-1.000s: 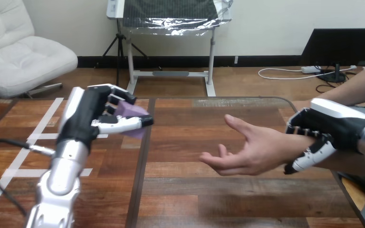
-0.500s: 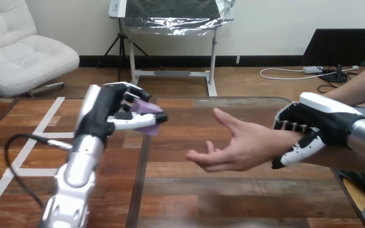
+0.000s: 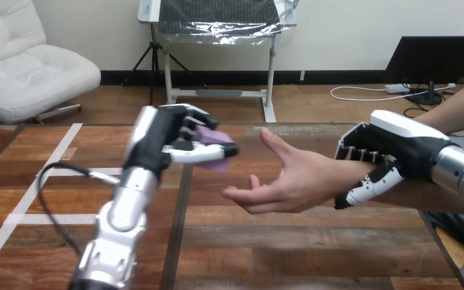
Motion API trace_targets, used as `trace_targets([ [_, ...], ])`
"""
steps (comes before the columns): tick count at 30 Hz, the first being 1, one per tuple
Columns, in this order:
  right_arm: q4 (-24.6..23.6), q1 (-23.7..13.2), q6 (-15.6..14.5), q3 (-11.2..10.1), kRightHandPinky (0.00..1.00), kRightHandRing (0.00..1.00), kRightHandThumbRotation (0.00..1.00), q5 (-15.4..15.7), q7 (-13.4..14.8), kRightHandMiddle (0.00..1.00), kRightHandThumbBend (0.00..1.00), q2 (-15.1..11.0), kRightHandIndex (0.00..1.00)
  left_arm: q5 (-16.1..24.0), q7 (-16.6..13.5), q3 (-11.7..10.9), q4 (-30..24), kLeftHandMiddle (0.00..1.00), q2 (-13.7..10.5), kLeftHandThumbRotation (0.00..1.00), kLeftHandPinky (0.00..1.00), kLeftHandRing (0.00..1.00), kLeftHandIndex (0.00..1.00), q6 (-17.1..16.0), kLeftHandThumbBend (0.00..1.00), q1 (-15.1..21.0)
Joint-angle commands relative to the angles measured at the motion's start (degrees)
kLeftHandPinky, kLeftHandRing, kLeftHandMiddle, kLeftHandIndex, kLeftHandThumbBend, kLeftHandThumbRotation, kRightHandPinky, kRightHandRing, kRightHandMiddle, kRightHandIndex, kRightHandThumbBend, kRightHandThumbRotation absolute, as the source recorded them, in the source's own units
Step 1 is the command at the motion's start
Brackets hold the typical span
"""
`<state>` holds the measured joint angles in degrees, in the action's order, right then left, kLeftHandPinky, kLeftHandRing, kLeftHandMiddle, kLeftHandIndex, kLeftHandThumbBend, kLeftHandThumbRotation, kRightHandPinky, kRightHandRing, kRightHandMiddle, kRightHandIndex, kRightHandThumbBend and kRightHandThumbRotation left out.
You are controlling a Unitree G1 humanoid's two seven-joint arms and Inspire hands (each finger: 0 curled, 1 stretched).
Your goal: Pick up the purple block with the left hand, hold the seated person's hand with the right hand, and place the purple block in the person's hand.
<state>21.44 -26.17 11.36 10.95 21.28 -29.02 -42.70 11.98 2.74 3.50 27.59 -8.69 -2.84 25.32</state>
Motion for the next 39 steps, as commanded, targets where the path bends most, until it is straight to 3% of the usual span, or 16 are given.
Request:
trace_targets([
  [1,-0.1,-1.1,-1.6,-1.3,0.31,0.37,0.20,-1.1,-0.1,0.43,0.81,0.7,0.49,0.8,-0.3,1.7,1.2,0.46,1.2,0.00,0.35,0.42,0.45,-2.3,0.65,6.6],
  [11,-1.7,-0.7,-2.4,-1.4,0.32,0.38,0.21,-1.6,-0.2,0.44,0.81,0.8,0.49,2.4,-0.5,4.5,2.7,0.44,3.1,0.00,0.34,0.41,0.45,-2.4,0.68,8.4],
  [22,-3.5,-0.2,-3.7,-1.2,0.35,0.40,0.22,-1.6,-0.3,0.46,0.81,0.8,0.50,1.7,0.7,6.1,3.9,0.44,6.6,0.00,0.34,0.41,0.46,-1.7,0.66,9.8],
  [39,-5.8,0.6,-5.6,-1.2,0.35,0.41,0.22,-1.5,-0.4,0.47,0.81,1.1,0.51,3.0,1.1,8.6,6.6,0.42,9.7,0.00,0.31,0.38,0.46,-1.7,0.68,10.4],
])
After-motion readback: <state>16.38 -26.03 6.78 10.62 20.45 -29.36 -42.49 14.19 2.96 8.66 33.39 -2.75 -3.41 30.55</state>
